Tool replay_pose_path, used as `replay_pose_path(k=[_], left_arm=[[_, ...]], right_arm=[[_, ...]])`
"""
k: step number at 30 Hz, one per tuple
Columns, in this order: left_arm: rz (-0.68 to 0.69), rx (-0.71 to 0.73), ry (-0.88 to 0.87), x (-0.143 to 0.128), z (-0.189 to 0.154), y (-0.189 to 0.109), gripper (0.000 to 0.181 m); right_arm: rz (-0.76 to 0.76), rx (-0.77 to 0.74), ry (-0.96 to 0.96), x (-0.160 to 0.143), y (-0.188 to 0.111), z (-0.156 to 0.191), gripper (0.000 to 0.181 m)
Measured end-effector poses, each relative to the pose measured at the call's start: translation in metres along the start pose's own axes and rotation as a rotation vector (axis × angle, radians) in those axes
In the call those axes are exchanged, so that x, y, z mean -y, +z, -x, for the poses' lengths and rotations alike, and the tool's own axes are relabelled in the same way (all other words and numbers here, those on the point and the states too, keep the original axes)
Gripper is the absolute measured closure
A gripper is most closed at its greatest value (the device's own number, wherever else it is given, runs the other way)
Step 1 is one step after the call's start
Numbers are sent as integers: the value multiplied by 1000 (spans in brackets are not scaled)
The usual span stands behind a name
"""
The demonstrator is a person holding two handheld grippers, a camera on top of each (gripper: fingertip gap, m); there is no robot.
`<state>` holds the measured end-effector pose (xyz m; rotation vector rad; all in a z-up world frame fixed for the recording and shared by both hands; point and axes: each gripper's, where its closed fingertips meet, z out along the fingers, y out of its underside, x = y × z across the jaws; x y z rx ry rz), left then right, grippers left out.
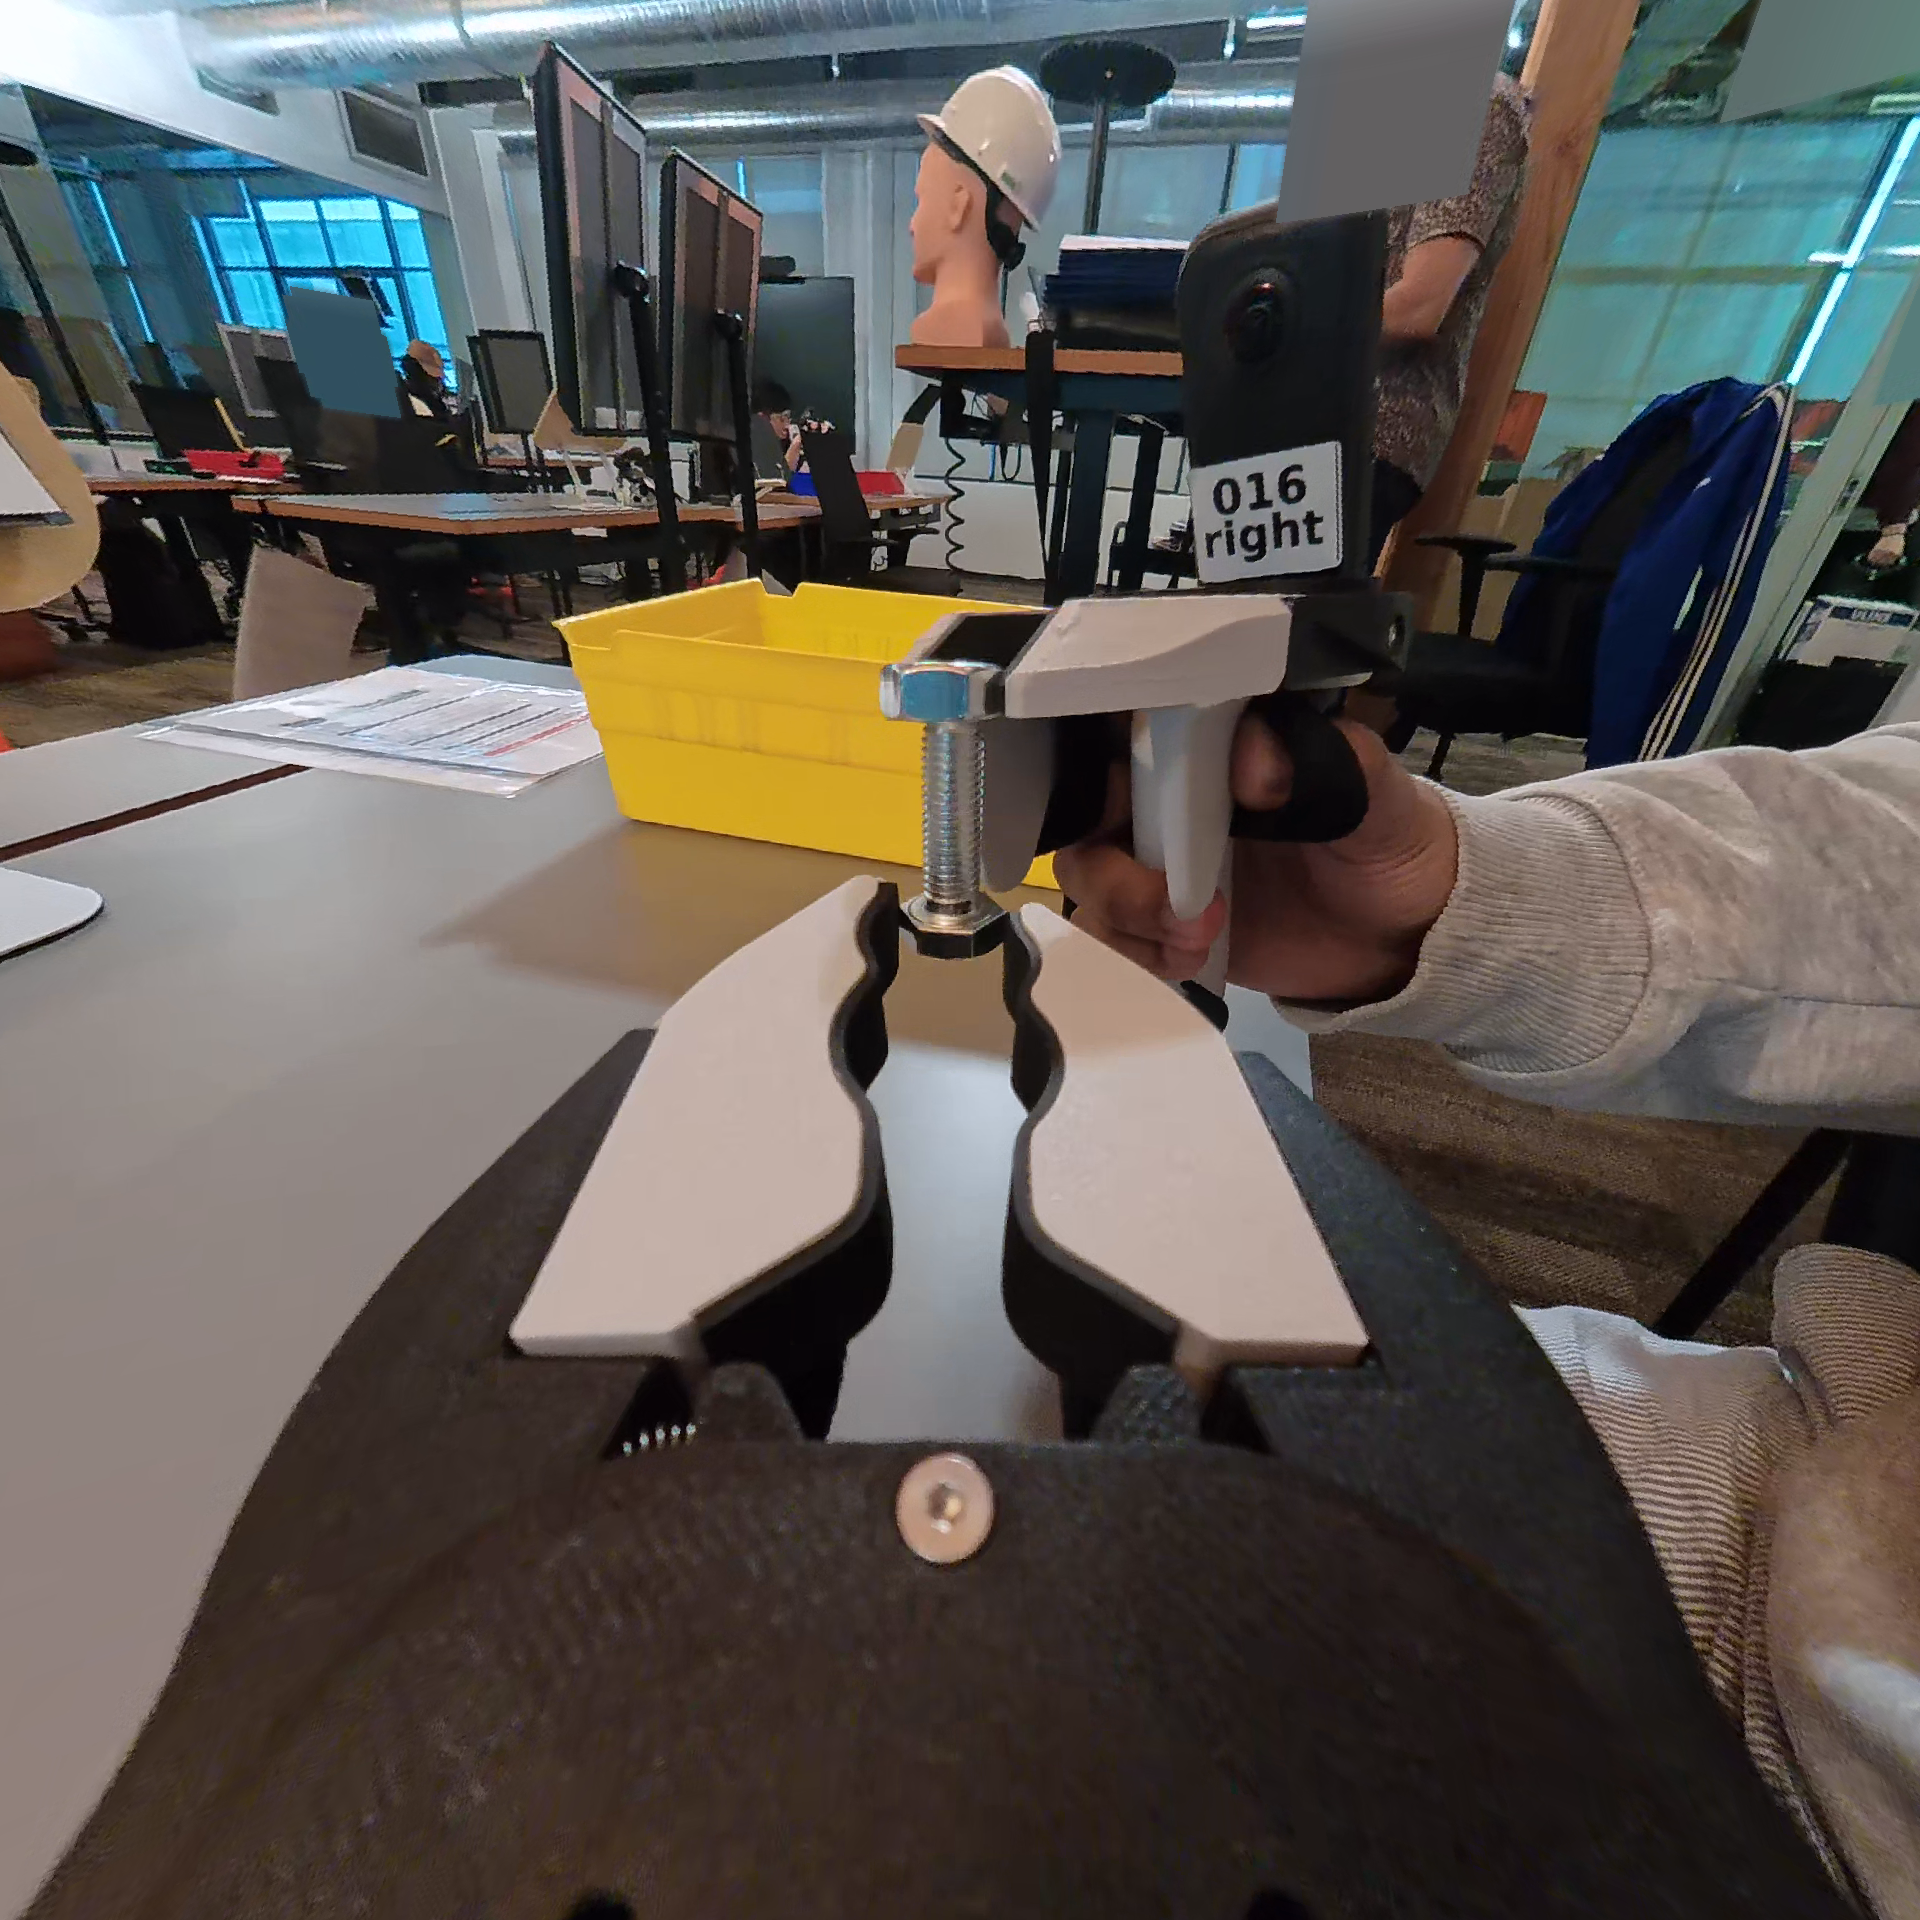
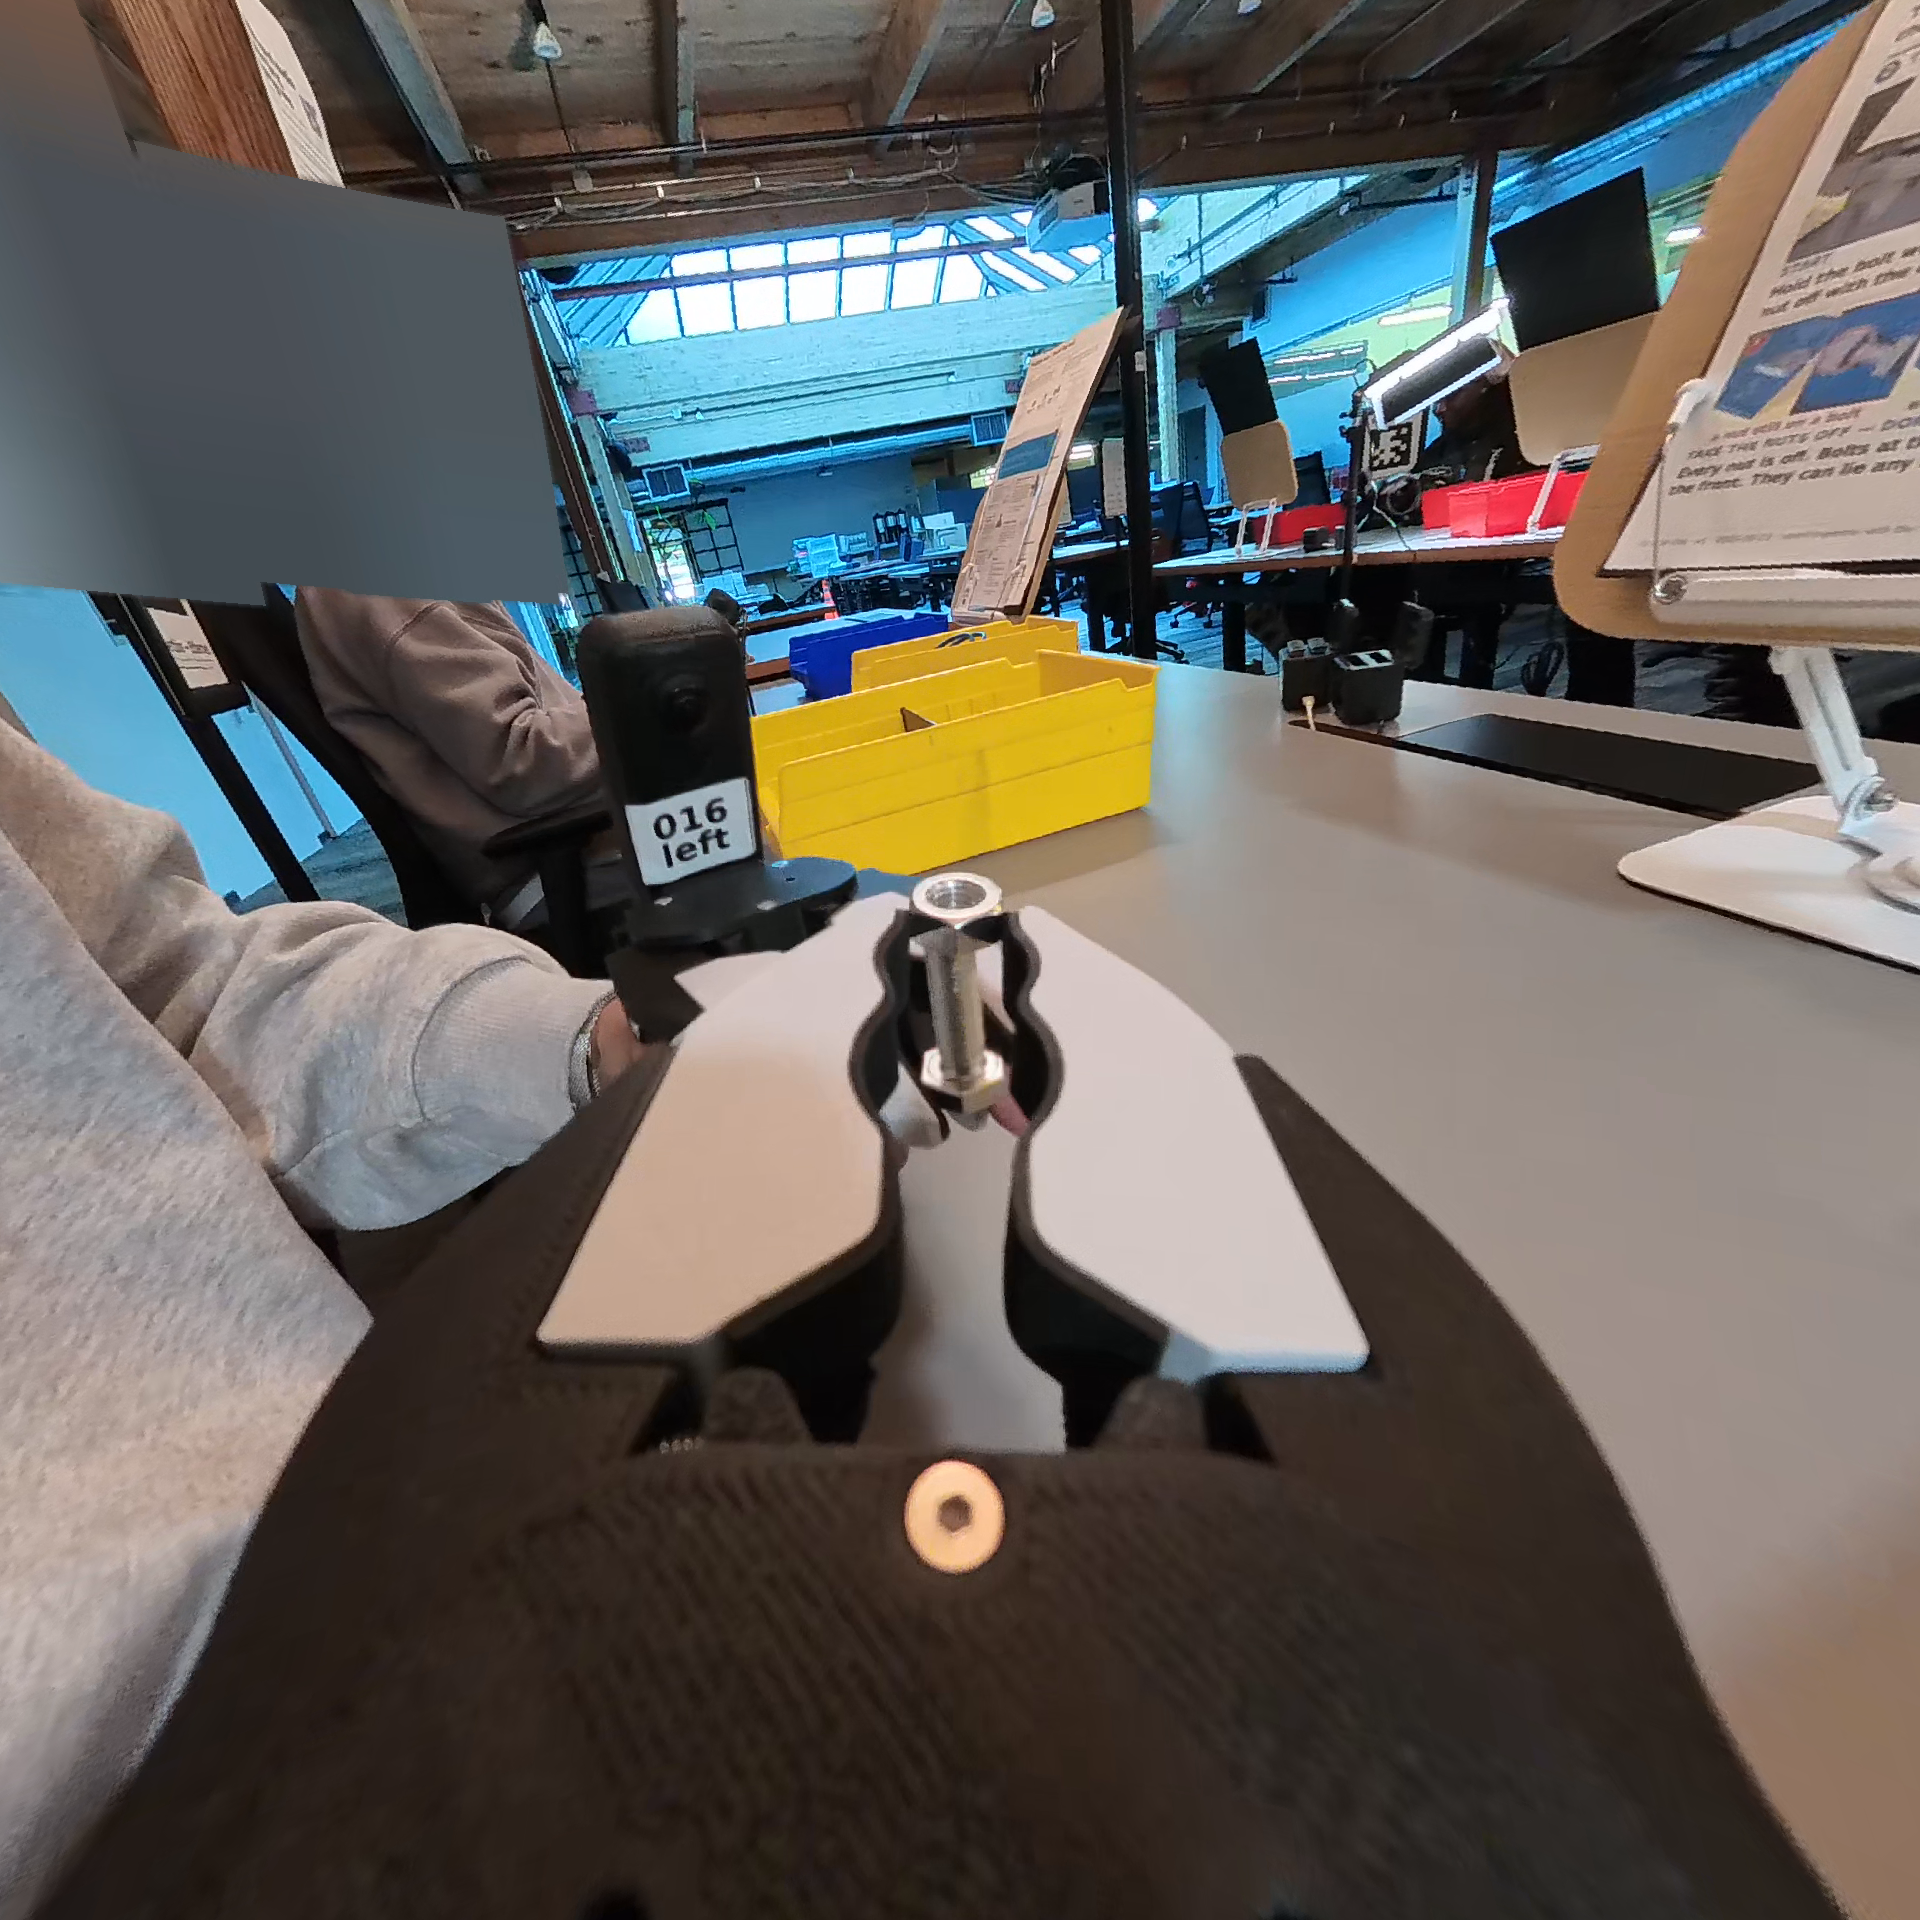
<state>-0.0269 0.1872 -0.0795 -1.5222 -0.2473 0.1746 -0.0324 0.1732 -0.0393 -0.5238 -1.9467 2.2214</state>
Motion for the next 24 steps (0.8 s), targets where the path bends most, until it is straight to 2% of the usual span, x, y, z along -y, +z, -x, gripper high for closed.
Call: replay_pose_path(k=[24], left_arm=[[12, 42, 2, -1, 5, -1, 160]], right_arm=[[83, -80, -109, -4, 1, -2, 165]])
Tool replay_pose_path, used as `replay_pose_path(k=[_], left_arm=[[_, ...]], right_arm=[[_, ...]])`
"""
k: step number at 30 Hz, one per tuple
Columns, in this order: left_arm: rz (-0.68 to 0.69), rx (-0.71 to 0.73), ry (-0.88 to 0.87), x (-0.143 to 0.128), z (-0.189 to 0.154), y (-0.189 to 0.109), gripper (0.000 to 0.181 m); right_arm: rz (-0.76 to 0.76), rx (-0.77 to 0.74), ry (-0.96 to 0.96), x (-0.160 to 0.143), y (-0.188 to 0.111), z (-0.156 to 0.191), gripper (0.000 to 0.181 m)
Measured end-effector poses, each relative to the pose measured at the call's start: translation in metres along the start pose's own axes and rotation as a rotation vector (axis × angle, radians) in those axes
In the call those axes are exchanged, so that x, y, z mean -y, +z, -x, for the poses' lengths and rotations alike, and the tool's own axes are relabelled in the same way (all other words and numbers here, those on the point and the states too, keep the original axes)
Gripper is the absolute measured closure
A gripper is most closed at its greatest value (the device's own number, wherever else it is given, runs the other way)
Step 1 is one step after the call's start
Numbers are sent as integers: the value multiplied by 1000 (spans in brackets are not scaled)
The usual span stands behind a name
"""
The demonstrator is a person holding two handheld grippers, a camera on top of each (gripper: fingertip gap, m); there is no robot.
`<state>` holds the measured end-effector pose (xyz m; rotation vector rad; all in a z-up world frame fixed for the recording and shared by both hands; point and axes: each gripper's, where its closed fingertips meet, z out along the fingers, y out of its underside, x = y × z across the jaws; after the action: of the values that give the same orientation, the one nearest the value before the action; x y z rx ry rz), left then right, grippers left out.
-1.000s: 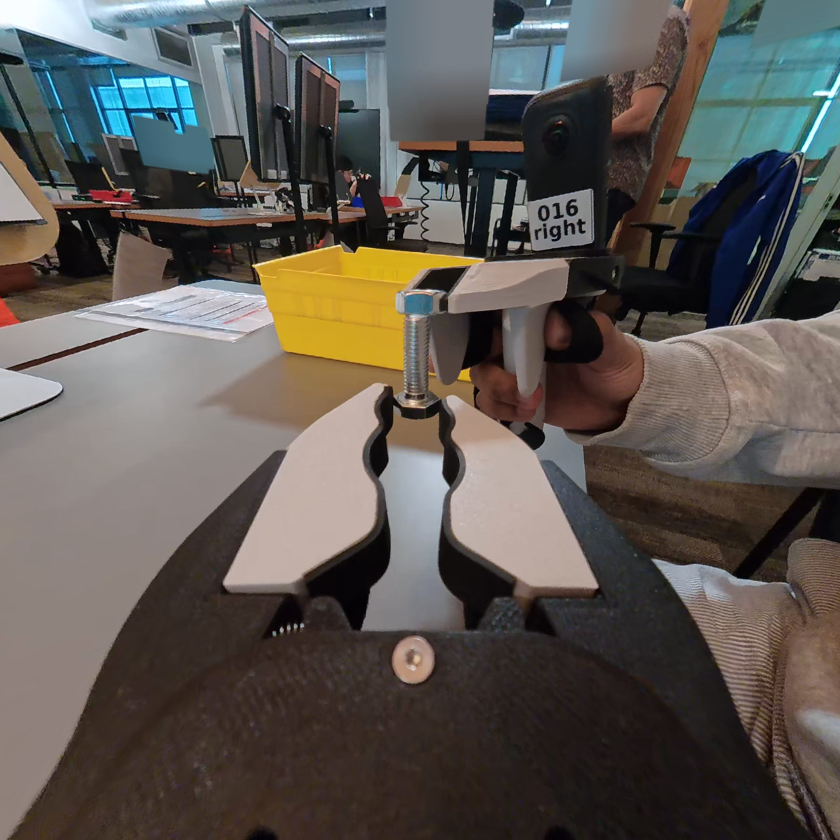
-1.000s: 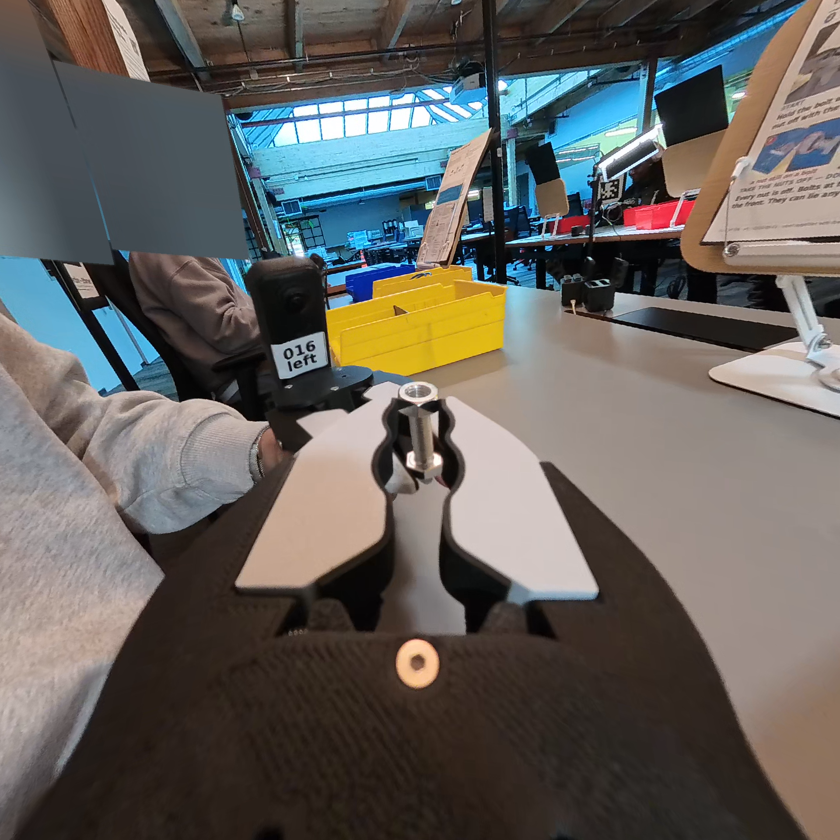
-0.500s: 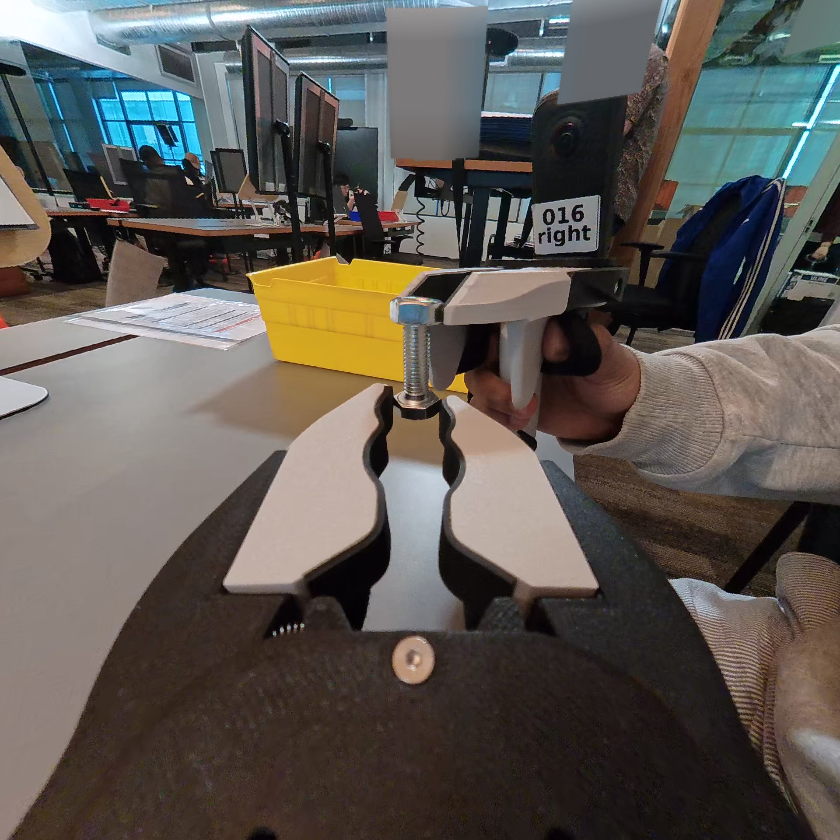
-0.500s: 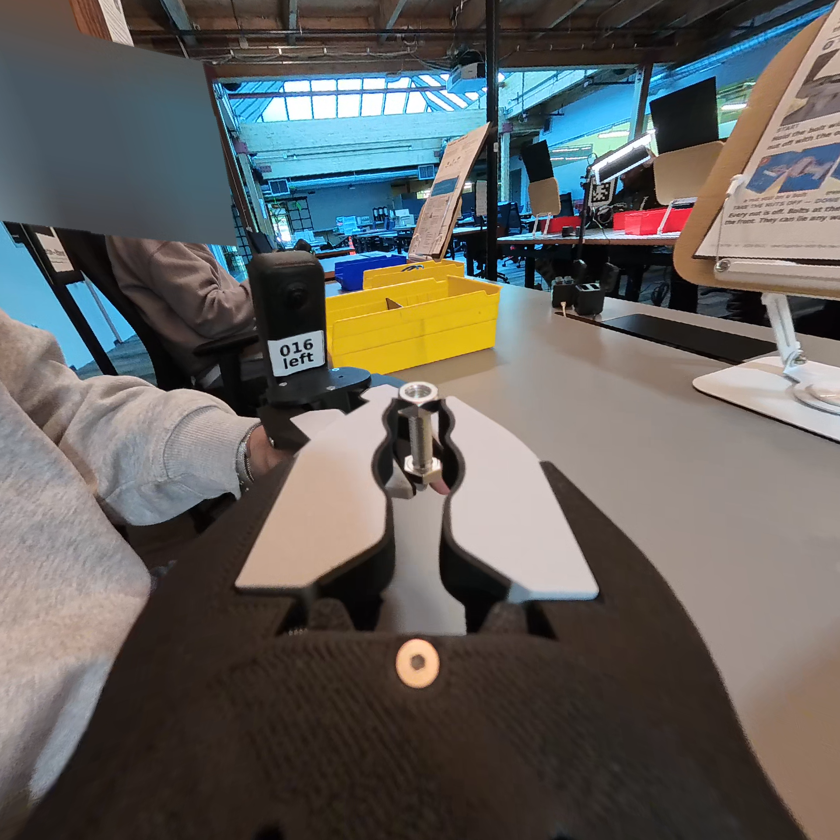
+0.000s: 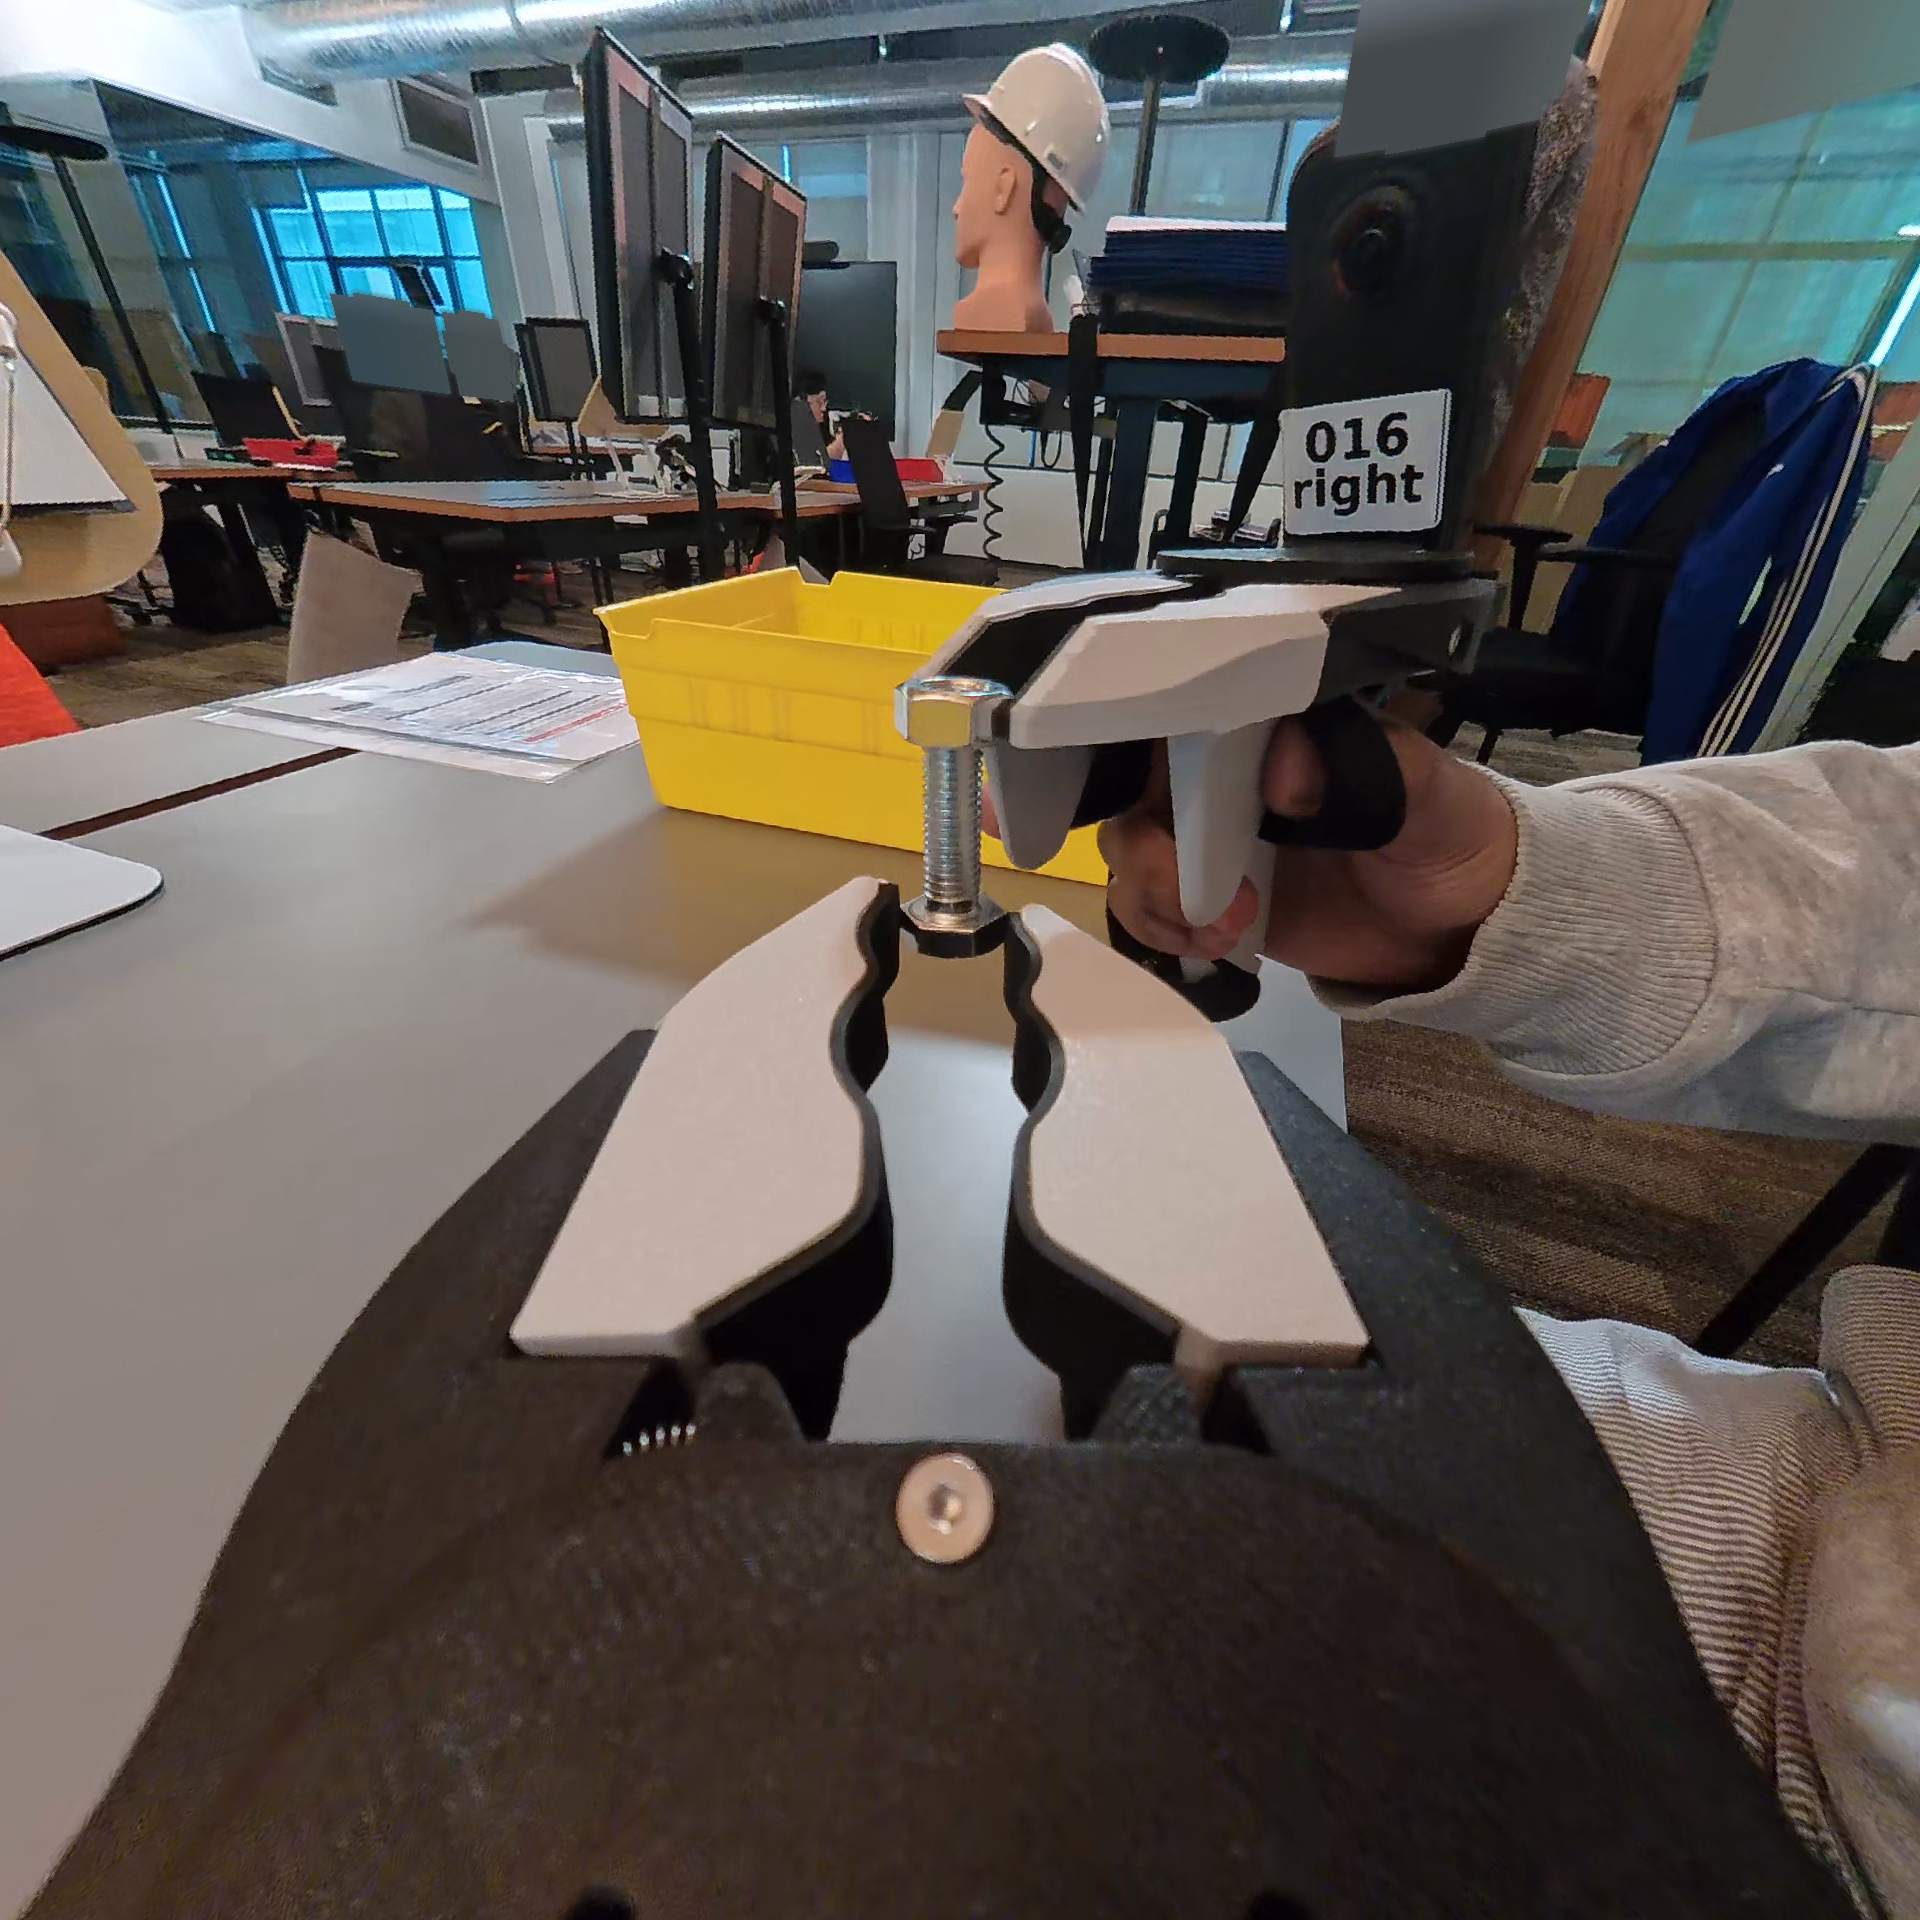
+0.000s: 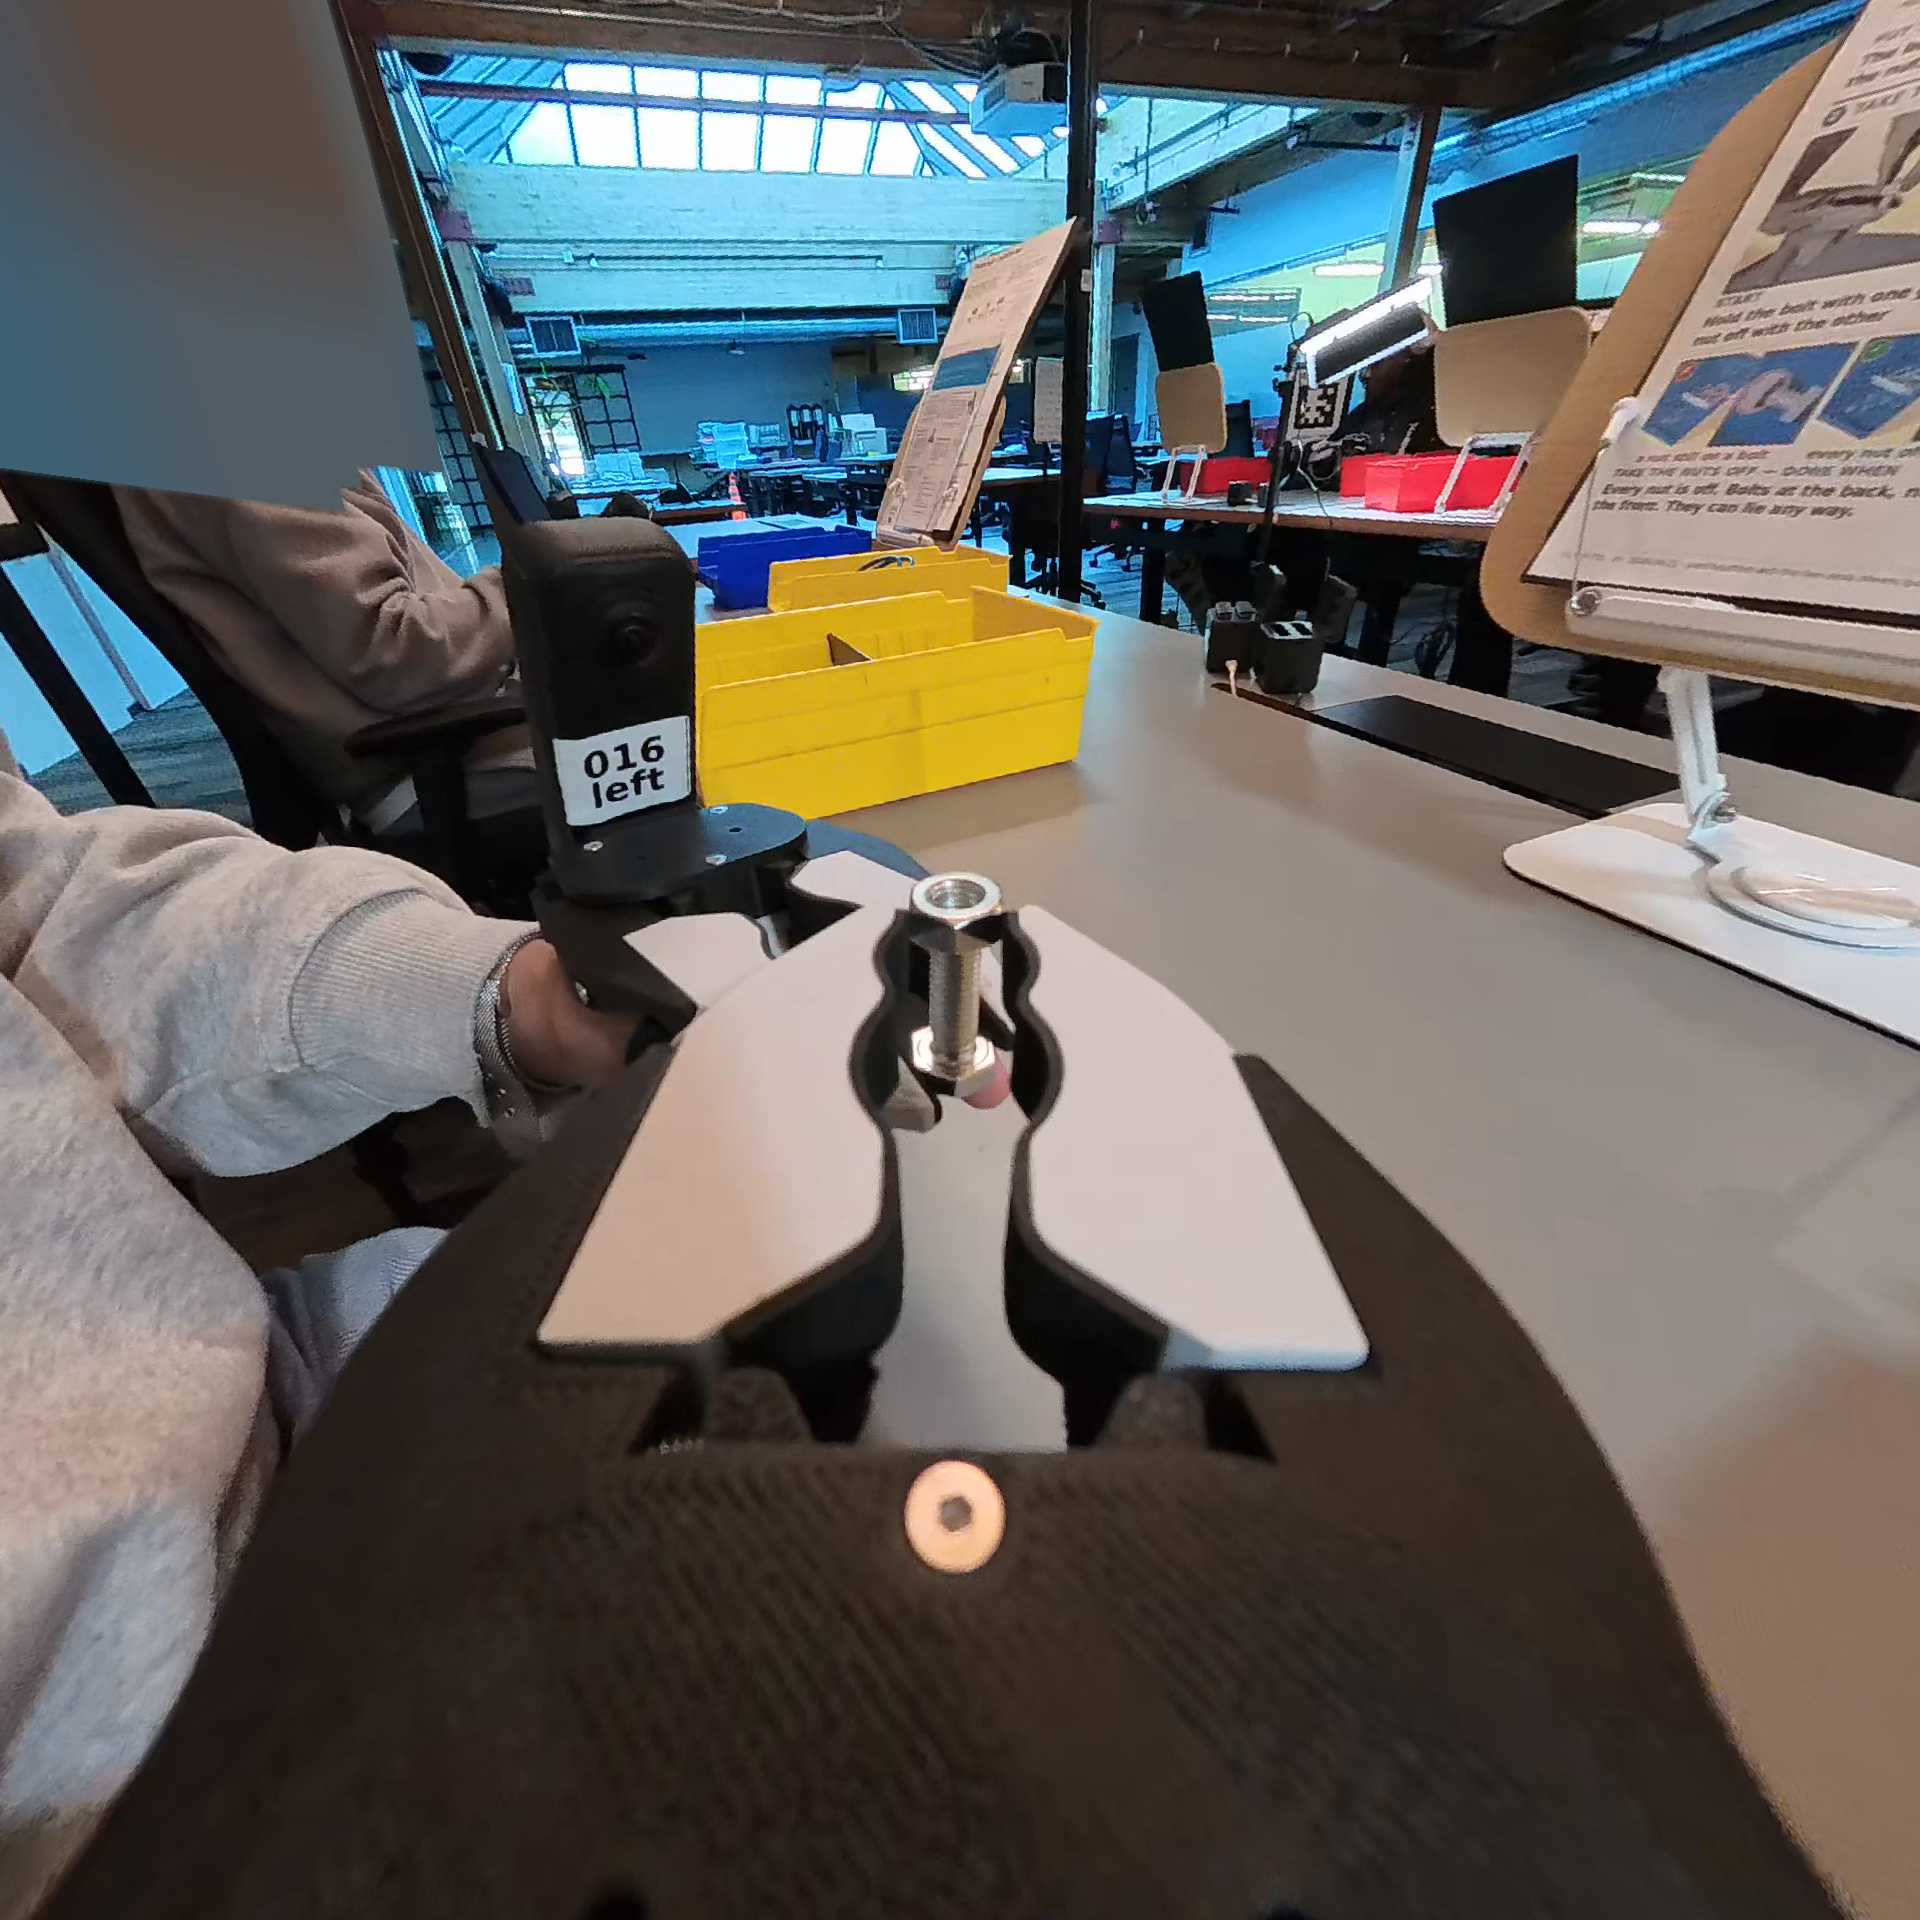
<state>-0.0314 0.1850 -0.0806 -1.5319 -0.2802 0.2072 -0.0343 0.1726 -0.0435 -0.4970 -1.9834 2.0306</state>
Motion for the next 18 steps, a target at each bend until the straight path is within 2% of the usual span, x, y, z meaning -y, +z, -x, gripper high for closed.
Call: replay_pose_path(k=[18], left_arm=[[-12, 9, -11, 1, 1, 0, 160]], right_arm=[[-6, -22, 47, 1, 1, -2, 165]])
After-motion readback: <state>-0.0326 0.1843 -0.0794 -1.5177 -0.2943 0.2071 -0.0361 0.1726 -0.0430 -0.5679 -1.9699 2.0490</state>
